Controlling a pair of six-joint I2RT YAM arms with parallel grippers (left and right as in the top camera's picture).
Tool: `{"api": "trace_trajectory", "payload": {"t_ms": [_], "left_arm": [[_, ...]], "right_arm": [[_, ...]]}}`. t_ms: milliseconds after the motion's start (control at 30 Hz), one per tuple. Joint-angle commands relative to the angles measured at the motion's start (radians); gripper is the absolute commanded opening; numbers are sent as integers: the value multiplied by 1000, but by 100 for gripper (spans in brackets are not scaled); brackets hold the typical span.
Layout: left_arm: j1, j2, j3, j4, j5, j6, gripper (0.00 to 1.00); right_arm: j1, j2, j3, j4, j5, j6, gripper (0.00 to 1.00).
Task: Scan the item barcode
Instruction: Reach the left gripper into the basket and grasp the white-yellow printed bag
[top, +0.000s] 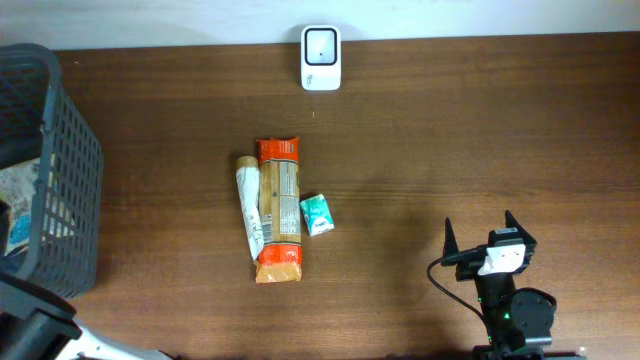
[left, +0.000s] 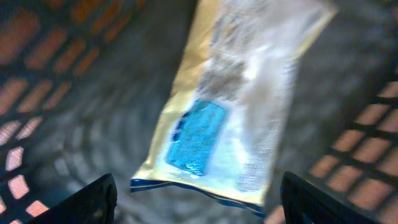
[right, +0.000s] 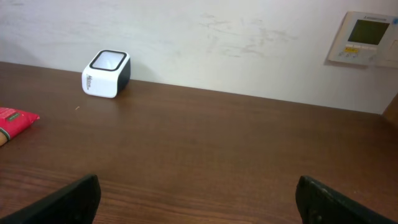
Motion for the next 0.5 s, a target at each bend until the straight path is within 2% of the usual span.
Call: {"api": "trace_trajectory", "payload": {"t_ms": [0, 133, 300, 367, 467], "left_arm": [[23, 6, -149, 103, 26, 29, 89], [23, 20, -275, 228, 23, 29, 94], [23, 43, -381, 335, 23, 28, 94], [23, 43, -407, 373, 23, 28, 91], [23, 43, -412, 404, 23, 28, 80]], "right_arm": [[-6, -5, -9, 2, -5, -4, 99], [-6, -5, -9, 2, -6, -4, 99], [-6, -5, -9, 2, -6, -4, 99], [-6, -5, -9, 2, -5, -4, 99], [-6, -5, -9, 2, -5, -4, 99]]}}
